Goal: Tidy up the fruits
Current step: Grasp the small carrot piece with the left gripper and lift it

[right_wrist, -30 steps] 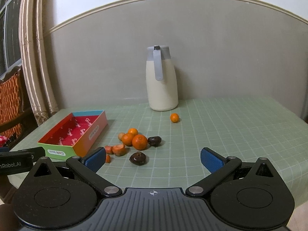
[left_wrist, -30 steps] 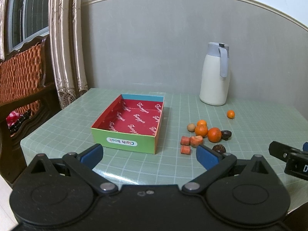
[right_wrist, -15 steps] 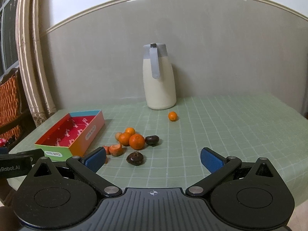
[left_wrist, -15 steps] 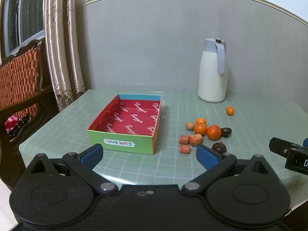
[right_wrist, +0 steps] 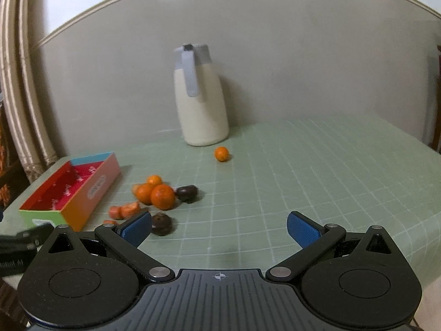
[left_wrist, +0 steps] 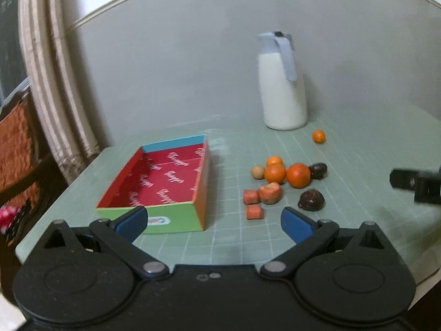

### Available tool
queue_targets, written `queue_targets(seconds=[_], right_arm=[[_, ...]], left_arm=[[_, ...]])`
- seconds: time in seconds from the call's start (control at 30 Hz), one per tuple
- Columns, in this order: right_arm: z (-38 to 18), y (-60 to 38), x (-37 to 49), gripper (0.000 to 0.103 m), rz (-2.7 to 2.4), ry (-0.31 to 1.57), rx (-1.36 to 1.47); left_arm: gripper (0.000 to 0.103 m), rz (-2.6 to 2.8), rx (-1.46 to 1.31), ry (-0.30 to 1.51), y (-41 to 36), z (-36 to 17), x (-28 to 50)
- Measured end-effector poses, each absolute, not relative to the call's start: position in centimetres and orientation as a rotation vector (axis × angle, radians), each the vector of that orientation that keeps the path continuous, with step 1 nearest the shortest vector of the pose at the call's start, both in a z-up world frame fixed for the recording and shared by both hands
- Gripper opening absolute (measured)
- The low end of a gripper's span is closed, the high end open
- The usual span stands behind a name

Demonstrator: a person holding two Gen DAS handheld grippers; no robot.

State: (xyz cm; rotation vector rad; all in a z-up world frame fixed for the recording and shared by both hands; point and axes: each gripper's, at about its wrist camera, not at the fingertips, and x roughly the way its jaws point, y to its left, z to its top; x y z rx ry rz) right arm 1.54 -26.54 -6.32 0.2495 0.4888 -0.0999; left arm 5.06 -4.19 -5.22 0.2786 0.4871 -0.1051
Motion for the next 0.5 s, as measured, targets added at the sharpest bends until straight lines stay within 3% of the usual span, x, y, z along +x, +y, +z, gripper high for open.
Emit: queue_targets(seconds=[0.2, 0.33, 0.5], right_arm=[[-7.4, -27.3, 3.9, 0.103, -0.137, 0.47, 0.236], [-7.8, -27.1, 5.5, 0.103, -0.137, 0.442, 0.204], [-8.6, -27.0, 5.5, 0.103, -0.123, 0.351, 0.204]], left_arm=[[0.091, -0.209, 0.362, 0.467, -6.4, -7.7, 7.4], [0.073, -0.275, 0.352, 0.525, -7.0, -9.4, 9.8], [0.066, -0.265, 0.297, 0.556, -6.7, -10.9, 12.2]])
